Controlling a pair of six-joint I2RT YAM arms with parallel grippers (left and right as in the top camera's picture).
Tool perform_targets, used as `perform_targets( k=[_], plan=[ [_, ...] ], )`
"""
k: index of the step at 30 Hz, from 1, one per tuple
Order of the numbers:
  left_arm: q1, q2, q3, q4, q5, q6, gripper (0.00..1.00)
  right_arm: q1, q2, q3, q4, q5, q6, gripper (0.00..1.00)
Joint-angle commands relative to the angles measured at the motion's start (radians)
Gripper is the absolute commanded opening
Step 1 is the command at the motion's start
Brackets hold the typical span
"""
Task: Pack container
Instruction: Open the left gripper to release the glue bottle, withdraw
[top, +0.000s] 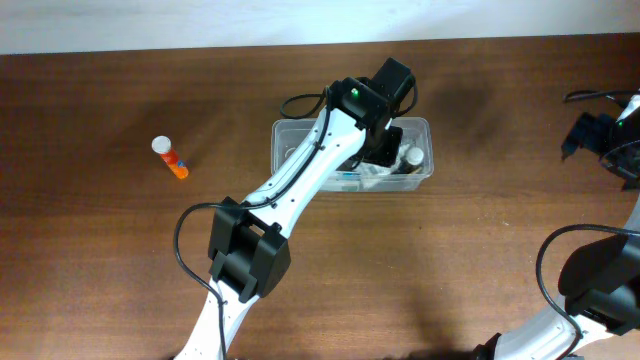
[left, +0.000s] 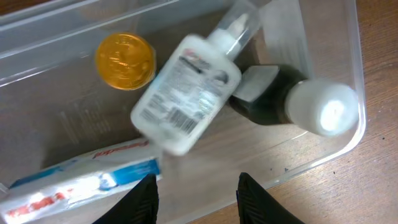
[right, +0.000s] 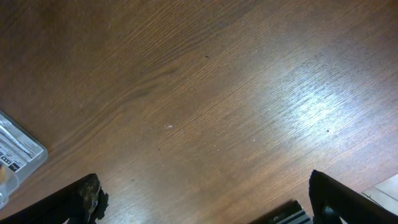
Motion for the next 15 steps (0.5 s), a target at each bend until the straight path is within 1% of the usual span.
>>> perform_targets(
  k=[1,6,10,11,12,13,15],
  plan=[
    [-0.003,-0.008,0.013,0.01,0.008,-0.007,0.4,-0.002,-0.014,0.002,0.002,0.001,0.012,0.98],
    [0.003,-0.01,0.05,0.005,0.008,0.018,0.41,-0.002,-0.014,0.002,0.002,0.001,0.012,0.98],
    [0.021,-0.014,0.159,-0.06,0.007,0.027,0.42,-0.002,-0.014,0.002,0.002,0.001,0.012,0.98],
    [0.029,-0.014,0.193,-0.081,0.007,0.038,0.5,-0.002,-0.014,0.002,0.002,0.001,0.012,0.98],
    [0.041,-0.016,0.238,-0.111,0.005,0.053,0.61,-0.002,-0.014,0.002,0.002,0.001,0.012,0.98],
    [0.056,-0.017,0.284,-0.146,-0.007,0.055,0.76,-0.002,-0.014,0.002,0.002,0.001,0.012,0.98],
    [0.097,-0.021,0.39,-0.246,-0.064,0.055,0.98,-0.002,-0.014,0.002,0.002,0.001,0.012,0.98]
  ],
)
